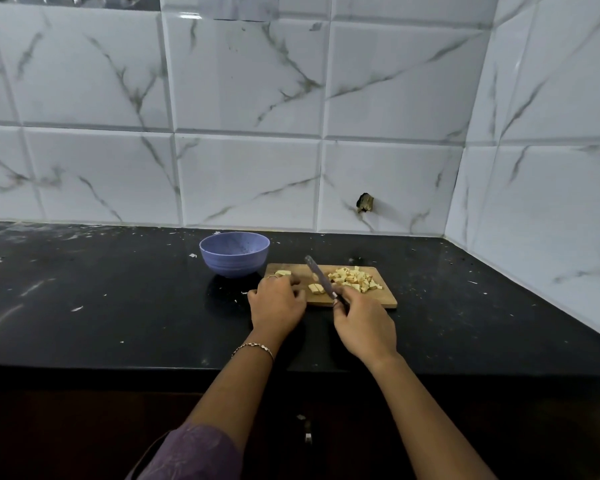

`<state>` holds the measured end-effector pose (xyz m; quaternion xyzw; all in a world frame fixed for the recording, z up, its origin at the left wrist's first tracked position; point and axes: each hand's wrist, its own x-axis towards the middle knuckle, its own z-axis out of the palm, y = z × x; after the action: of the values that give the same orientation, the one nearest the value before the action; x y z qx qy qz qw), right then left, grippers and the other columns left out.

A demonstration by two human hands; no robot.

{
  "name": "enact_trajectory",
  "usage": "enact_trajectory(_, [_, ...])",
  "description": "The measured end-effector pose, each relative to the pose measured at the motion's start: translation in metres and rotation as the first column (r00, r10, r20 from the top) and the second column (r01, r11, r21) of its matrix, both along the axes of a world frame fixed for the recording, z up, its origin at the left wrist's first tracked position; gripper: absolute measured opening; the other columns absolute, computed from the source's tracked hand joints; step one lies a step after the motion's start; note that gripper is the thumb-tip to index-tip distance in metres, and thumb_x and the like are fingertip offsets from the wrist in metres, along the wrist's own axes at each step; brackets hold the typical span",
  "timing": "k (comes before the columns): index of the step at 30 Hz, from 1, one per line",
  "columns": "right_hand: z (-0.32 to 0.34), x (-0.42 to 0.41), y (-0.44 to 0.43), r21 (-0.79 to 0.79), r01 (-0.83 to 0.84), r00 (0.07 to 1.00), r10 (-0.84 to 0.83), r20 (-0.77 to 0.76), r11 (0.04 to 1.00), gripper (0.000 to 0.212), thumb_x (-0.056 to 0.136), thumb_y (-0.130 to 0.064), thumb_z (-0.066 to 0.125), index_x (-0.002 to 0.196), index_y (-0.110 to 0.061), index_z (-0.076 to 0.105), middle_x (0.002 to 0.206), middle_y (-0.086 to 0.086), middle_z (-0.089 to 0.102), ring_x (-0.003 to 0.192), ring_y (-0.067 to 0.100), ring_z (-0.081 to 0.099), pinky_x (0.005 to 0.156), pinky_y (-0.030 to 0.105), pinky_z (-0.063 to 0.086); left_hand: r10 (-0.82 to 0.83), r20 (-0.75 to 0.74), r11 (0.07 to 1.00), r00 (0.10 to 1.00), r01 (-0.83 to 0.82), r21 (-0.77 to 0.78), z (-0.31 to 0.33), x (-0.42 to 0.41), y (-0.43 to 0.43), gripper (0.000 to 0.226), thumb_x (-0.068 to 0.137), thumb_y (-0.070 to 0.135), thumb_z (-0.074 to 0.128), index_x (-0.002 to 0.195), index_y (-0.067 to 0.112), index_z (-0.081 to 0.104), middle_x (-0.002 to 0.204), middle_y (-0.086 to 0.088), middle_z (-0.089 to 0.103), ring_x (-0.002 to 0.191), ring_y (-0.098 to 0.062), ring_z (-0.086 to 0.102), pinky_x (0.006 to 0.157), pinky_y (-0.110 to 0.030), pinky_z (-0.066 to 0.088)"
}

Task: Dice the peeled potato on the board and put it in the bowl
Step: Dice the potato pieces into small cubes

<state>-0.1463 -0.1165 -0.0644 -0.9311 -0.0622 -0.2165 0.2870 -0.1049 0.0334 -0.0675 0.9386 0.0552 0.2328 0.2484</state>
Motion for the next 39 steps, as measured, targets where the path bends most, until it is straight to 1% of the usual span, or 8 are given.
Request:
enact_trajectory(6, [-0.001, 0.016, -0.008, 0.03, -0.053, 0.996, 0.055, -0.073, 0.998, 0.035, 0.1, -0.032, 0.052, 0.134, -0.035, 0.057, 0.089, -0.014, 0.063, 0.067, 0.003, 0.053, 0.054, 0.023, 0.037, -0.038, -0.092, 0.992, 0.995, 0.048, 0.116, 0.004, 0.01, -0.001, 0.04, 0.091, 0.048, 0.054, 0.128, 0.034, 0.061, 0.135, -0.002, 0.049, 0.13, -0.024, 0.037, 0.105, -0.047, 0.025])
enact_trajectory(11, [-0.004, 0.018, -0.009, -0.019, -0.063, 0.997, 0.062, -0.042, 0.998, 0.036, 0.099, -0.031, 0.053, 0.135, -0.036, 0.056, 0.094, -0.011, 0.068, 0.07, 0.004, 0.055, 0.054, 0.022, 0.037, -0.065, -0.163, 0.97, 0.985, 0.1, 0.22, 0.009, 0.025, -0.007, 0.042, 0.089, 0.051, 0.052, 0.126, 0.033, 0.061, 0.133, -0.004, 0.052, 0.13, -0.025, 0.037, 0.102, -0.047, 0.026])
enact_trajectory(18, [-0.007, 0.024, -0.012, 0.085, -0.067, 0.997, 0.07, -0.039, 0.994, 0.035, 0.098, -0.031, 0.055, 0.133, -0.037, 0.058, 0.085, -0.016, 0.059, 0.065, 0.004, 0.055, 0.054, 0.021, 0.038, -0.073, -0.121, 0.968, 0.99, 0.1, 0.23, 0.007, 0.033, -0.009, 0.034, 0.09, 0.047, 0.052, 0.117, 0.03, 0.062, 0.128, 0.0, 0.056, 0.128, -0.022, 0.041, 0.101, -0.045, 0.025])
enact_trajectory(21, [-0.008, 0.026, -0.015, 0.153, -0.045, 0.998, 0.053, -0.046, 0.987, 0.032, 0.098, -0.031, 0.055, 0.13, -0.035, 0.06, 0.075, -0.015, 0.057, 0.058, 0.003, 0.051, 0.05, 0.021, 0.032, -0.091, -0.073, 0.965, 0.993, 0.106, 0.238, 0.006, 0.032, -0.011, 0.034, 0.091, 0.043, 0.051, 0.122, 0.03, 0.059, 0.129, 0.003, 0.057, 0.128, -0.021, 0.041, 0.099, -0.044, 0.025])
enact_trajectory(24, [-0.008, 0.027, -0.017, 0.251, -0.012, 0.999, 0.022, -0.036, 0.968, 0.03, 0.098, -0.031, 0.055, 0.128, -0.033, 0.062, 0.082, -0.015, 0.062, 0.062, 0.003, 0.055, 0.053, 0.024, 0.038, -0.14, -0.049, 0.948, 0.989, 0.148, 0.282, 0.004, 0.032, -0.013, 0.034, 0.095, 0.04, 0.047, 0.128, 0.034, 0.057, 0.132, 0.007, 0.056, 0.129, -0.018, 0.041, 0.1, -0.043, 0.023])
enact_trajectory(32, [-0.009, 0.027, -0.018, 0.354, 0.002, 1.0, 0.009, -0.03, 0.935, 0.029, 0.097, -0.03, 0.056, 0.125, -0.035, 0.063, 0.083, -0.016, 0.061, 0.063, 0.009, 0.058, 0.06, 0.032, 0.05, -0.056, -0.021, 0.948, 0.998, 0.06, 0.311, 0.0, 0.035, -0.009, 0.027, 0.092, 0.044, 0.049, 0.101, 0.029, 0.069, 0.104, 0.008, 0.067, 0.112, -0.017, 0.054, 0.099, -0.046, 0.024])
enact_trajectory(36, [-0.01, 0.03, -0.019, 0.371, 0.049, 0.999, -0.038, -0.036, 0.927, 0.03, 0.097, -0.03, 0.056, 0.126, -0.035, 0.063, 0.082, -0.013, 0.06, 0.059, 0.009, 0.055, 0.054, 0.029, 0.043, -0.032, -0.007, 0.937, 0.999, 0.032, 0.348, -0.003, 0.037, -0.006, 0.033, 0.092, 0.046, 0.048, 0.116, 0.029, 0.066, 0.124, 0.004, 0.059, 0.121, -0.019, 0.047, 0.102, -0.048, 0.023])
enact_trajectory(39, [-0.01, 0.03, -0.02, 0.364, 0.074, 0.997, -0.063, -0.043, 0.928, 0.031, 0.097, -0.031, 0.056, 0.128, -0.036, 0.061, 0.089, -0.011, 0.062, 0.064, 0.009, 0.055, 0.055, 0.028, 0.041, -0.136, -0.04, 0.931, 0.99, 0.142, 0.337, 0.0, 0.037, -0.008, 0.039, 0.095, 0.043, 0.045, 0.132, 0.037, 0.058, 0.141, 0.008, 0.048, 0.131, -0.017, 0.038, 0.101, -0.045, 0.021])
